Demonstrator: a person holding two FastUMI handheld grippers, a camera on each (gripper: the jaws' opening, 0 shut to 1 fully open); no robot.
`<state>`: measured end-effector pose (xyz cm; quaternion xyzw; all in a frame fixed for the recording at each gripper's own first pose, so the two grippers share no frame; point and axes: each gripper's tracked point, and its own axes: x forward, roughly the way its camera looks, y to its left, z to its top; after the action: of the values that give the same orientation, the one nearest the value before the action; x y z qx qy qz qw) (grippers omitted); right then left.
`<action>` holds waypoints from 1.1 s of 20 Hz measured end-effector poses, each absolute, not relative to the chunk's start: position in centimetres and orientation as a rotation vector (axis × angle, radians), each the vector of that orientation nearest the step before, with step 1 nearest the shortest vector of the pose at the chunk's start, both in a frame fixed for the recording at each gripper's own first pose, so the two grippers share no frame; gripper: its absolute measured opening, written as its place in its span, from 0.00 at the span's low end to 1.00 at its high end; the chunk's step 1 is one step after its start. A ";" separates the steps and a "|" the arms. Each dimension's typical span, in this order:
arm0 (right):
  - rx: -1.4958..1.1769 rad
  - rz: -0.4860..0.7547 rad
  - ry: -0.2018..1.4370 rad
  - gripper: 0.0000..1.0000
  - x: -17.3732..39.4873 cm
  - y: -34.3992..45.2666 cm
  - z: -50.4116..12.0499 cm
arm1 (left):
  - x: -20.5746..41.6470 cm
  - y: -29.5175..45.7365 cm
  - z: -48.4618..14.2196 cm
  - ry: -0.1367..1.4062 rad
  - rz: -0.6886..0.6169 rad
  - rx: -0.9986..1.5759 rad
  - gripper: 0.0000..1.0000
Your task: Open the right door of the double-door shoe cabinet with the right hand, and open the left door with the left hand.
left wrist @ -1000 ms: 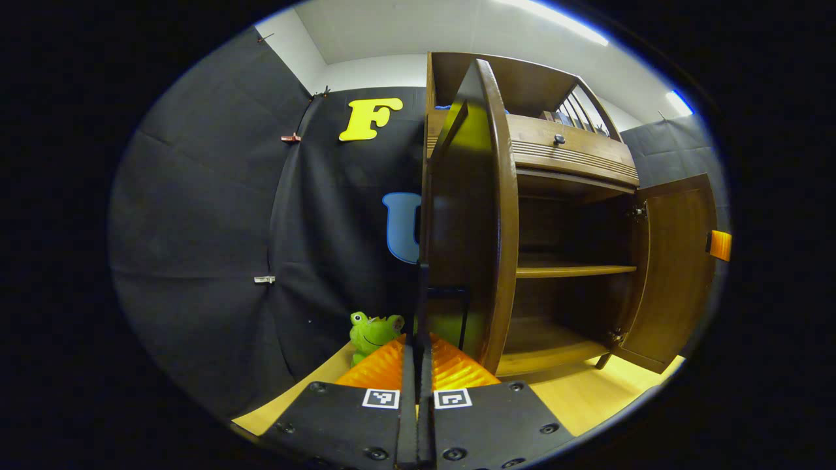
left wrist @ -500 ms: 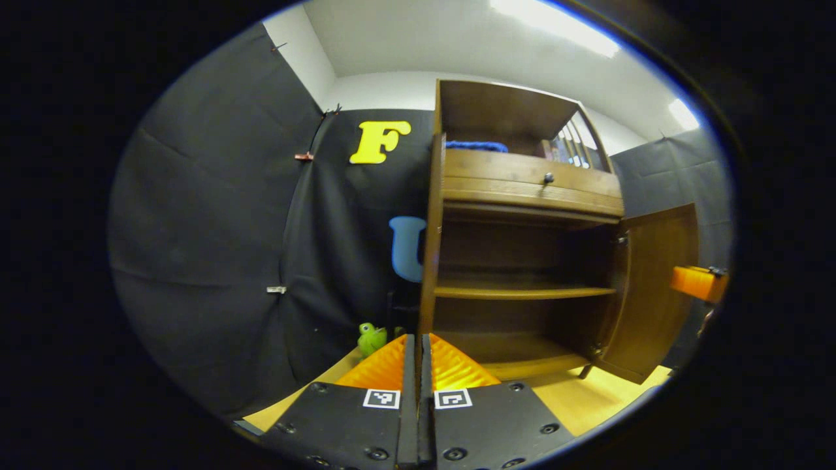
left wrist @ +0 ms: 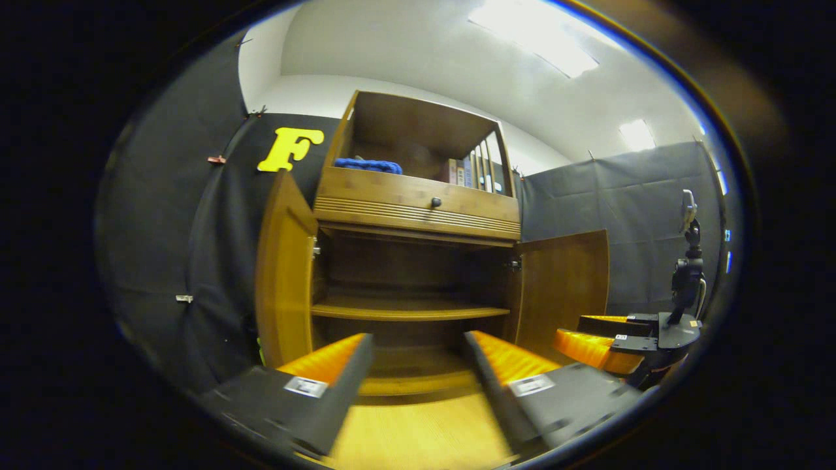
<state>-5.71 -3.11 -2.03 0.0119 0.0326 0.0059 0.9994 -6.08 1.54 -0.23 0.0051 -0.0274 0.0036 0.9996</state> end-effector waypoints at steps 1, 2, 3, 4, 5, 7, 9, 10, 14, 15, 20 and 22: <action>0.021 0.005 0.068 0.98 -5.8 -3.3 -2.2 | -6.2 1.6 -0.4 -0.051 0.014 0.026 0.79; 0.021 0.002 0.068 0.98 -5.8 -3.4 -2.1 | -5.5 1.5 -0.4 -0.052 0.025 0.038 0.94; 0.020 -0.001 0.064 0.98 -5.8 -3.4 -1.9 | -5.2 1.4 -0.2 -0.058 0.029 0.039 0.96; 0.016 -0.003 0.059 0.98 -5.8 -3.5 -1.6 | -4.8 1.3 -0.1 -0.062 0.028 0.033 0.96; 0.013 -0.007 0.051 0.98 -5.8 -3.7 -1.4 | -4.4 1.0 0.0 -0.065 0.018 0.024 0.96; 0.012 -0.015 0.039 0.98 -5.8 -4.1 -1.1 | -4.2 0.6 0.1 -0.070 0.006 0.009 0.96; 0.013 -0.016 0.038 0.98 -5.7 -4.3 -0.8 | -3.9 0.8 0.4 -0.076 0.024 0.013 0.96; 0.012 -0.016 0.035 0.98 -5.7 -4.4 -0.7 | -3.7 0.9 0.4 -0.075 0.033 0.021 0.96; 0.020 -0.010 0.032 0.98 -5.5 -4.3 -0.5 | -2.9 0.4 0.1 -0.062 0.023 0.028 0.96; 0.022 -0.009 0.032 0.98 -5.4 -4.3 -0.5 | -2.8 0.3 0.1 -0.061 0.023 0.029 0.96; 0.022 -0.010 0.027 0.98 -5.3 -4.4 -0.5 | -2.8 0.6 0.2 -0.060 0.031 0.027 0.94; 0.026 0.000 0.024 0.98 -5.3 -4.1 -0.3 | -2.9 0.9 0.3 -0.059 0.038 0.030 0.94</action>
<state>-5.32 -4.11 -0.33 0.0131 0.0121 0.0001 0.9998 -2.86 0.86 0.29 0.0152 -0.0296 0.0192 0.9993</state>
